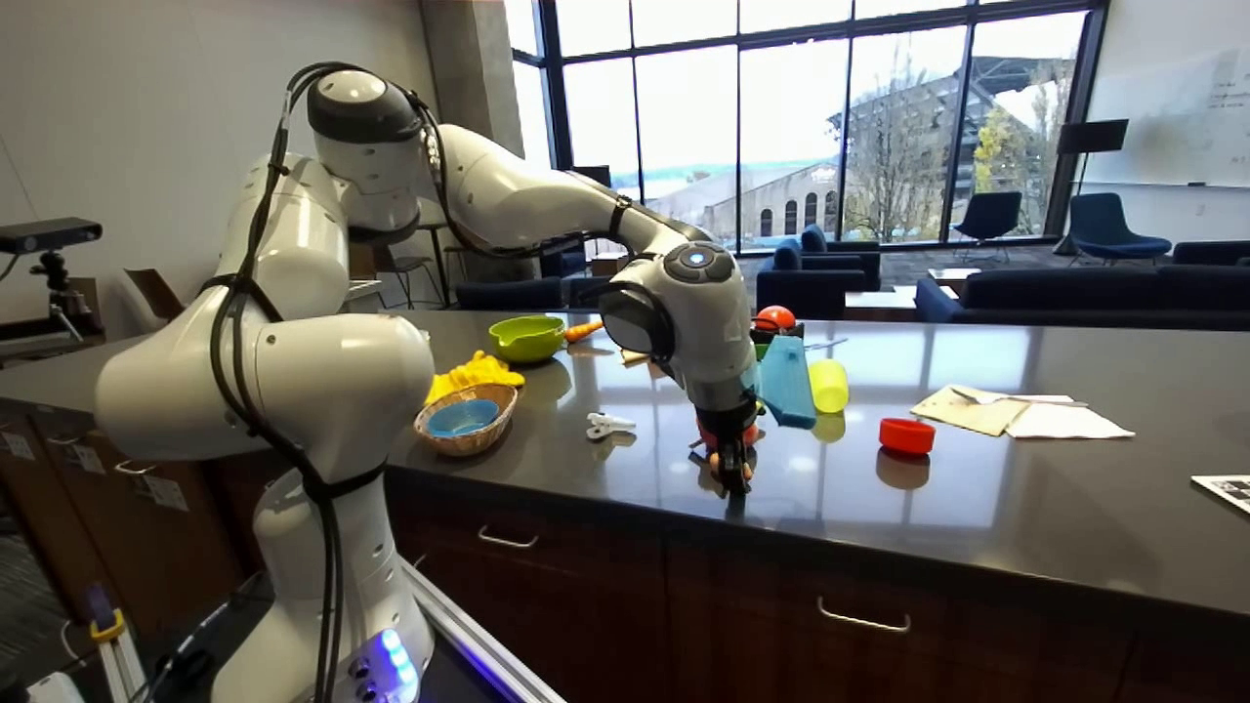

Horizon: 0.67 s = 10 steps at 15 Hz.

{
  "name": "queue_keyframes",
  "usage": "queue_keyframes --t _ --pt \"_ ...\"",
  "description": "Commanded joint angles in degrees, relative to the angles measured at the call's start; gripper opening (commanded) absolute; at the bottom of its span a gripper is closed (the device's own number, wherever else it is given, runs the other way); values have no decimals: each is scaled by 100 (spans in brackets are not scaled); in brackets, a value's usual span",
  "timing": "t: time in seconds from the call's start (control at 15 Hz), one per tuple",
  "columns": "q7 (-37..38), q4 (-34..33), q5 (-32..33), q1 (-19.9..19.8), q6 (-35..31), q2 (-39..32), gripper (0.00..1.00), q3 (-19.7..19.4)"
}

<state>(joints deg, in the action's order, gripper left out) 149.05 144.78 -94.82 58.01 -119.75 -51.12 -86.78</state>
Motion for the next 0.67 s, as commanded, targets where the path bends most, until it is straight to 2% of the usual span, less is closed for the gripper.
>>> queue_keyframes --t 0.0,0.27,0.4,0.6 --pt "-20 32 78 29 -550 645 27 191" --pt "-24 39 152 -32 -966 1004 1 341" --pt "-27 54 304 57 -1156 1243 4 308" --pt "-20 151 1035 826 -1266 1658 3 -304"
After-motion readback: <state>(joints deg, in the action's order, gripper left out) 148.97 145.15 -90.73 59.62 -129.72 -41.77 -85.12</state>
